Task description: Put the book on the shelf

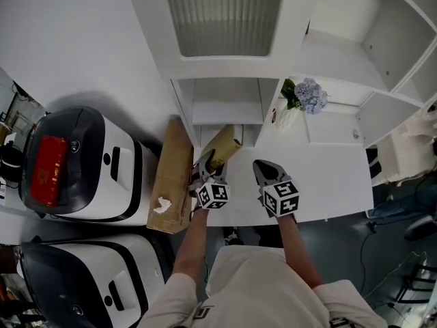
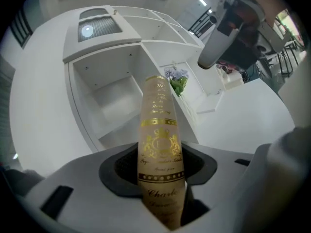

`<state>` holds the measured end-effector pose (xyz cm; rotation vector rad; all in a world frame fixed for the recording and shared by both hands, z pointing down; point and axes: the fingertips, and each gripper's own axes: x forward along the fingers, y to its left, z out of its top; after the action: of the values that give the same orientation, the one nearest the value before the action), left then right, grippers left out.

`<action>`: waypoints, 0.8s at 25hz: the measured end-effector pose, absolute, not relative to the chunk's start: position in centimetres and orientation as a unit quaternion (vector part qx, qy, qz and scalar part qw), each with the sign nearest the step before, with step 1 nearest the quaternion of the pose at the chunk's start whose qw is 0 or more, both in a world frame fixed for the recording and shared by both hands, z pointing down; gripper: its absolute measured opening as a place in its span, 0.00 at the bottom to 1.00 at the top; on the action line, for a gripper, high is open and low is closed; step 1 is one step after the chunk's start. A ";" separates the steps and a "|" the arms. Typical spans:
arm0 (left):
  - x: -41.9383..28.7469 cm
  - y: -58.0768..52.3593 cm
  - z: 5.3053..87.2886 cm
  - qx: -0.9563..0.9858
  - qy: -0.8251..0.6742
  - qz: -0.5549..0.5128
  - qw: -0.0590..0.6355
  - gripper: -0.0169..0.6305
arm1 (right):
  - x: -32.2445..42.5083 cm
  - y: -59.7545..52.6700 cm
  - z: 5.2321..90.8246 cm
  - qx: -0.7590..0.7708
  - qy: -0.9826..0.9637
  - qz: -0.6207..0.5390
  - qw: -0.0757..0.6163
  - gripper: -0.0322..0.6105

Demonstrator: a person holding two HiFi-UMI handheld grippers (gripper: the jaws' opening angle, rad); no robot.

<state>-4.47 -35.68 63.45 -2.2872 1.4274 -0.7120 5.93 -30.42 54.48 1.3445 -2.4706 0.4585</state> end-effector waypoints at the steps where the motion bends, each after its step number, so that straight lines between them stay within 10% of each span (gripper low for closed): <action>1: -4.1 -36.0 63.4 -0.808 0.500 -0.253 0.181 0.36 | 6.1 -30.5 54.5 0.469 -0.856 0.161 0.146 0.09; 20: -1.2 -40.3 64.3 -0.796 0.497 -0.268 0.216 0.36 | 10.3 -30.4 57.8 0.502 -0.826 0.215 0.142 0.09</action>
<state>-1.23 -40.32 64.32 -2.2067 1.3771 -0.7433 10.31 -30.45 57.81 1.4477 -2.3829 0.6198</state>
